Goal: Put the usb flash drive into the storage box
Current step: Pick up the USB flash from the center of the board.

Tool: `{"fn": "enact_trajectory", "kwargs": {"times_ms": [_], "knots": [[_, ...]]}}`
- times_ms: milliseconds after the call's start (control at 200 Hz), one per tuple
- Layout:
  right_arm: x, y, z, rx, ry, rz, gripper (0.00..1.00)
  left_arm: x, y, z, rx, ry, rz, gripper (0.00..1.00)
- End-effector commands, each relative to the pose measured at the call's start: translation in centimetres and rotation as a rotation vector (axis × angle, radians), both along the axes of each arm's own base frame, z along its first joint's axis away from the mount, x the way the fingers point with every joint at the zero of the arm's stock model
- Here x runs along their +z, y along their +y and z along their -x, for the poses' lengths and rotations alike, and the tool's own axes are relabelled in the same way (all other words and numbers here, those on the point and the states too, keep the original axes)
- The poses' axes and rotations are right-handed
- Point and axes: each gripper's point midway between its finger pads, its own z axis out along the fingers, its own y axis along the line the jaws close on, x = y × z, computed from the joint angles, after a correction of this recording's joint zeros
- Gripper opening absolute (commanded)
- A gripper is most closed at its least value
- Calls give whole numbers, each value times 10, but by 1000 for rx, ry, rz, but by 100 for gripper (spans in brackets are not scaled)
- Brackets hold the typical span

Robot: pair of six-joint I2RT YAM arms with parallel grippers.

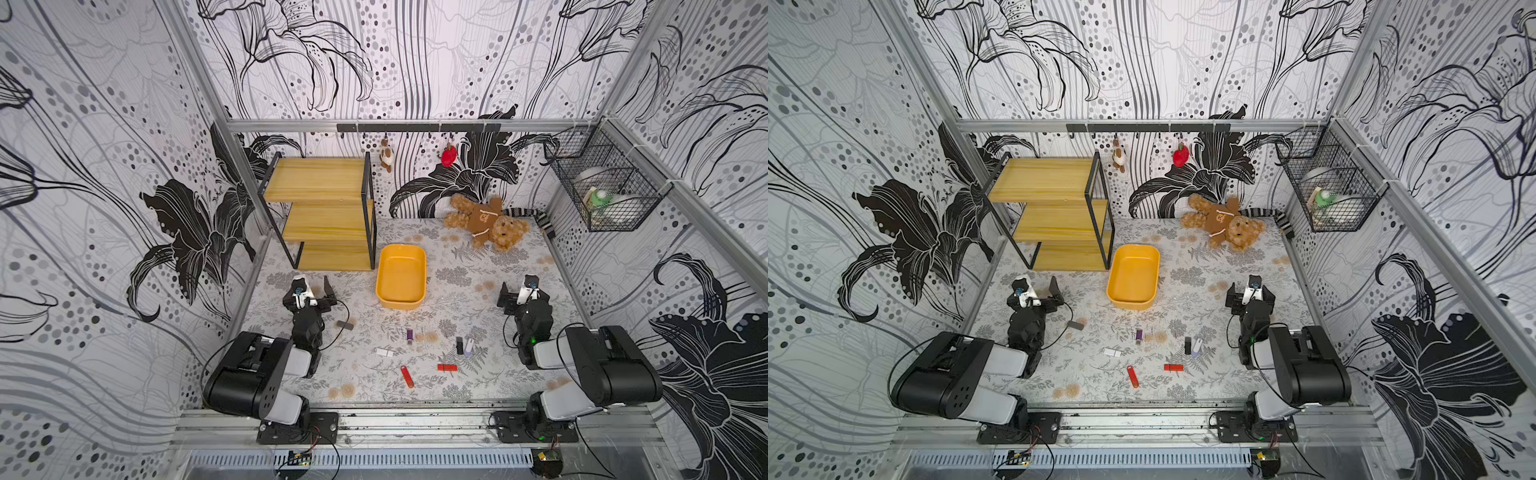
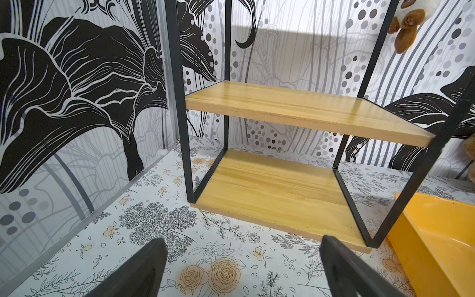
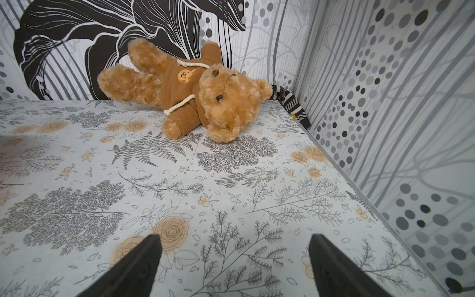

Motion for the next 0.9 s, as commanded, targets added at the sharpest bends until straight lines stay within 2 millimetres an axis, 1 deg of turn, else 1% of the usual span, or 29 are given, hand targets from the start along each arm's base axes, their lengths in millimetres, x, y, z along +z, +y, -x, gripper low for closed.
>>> {"fn": "enact_trajectory", "kwargs": {"times_ms": [0,606,736,896], "knots": [[4,-1,-1,0,-14,-17,95,10,0,-3,-3,-38,12,98],[4,-1,-1,0,-13,-16,95,10,1,-4,-4,-35,16,98],[4,-1,-1,0,-14,-18,95,7,4,-11,-28,-16,39,98],[4,-1,-2,0,-13,-20,95,7,4,-10,-28,-18,37,98]]}}
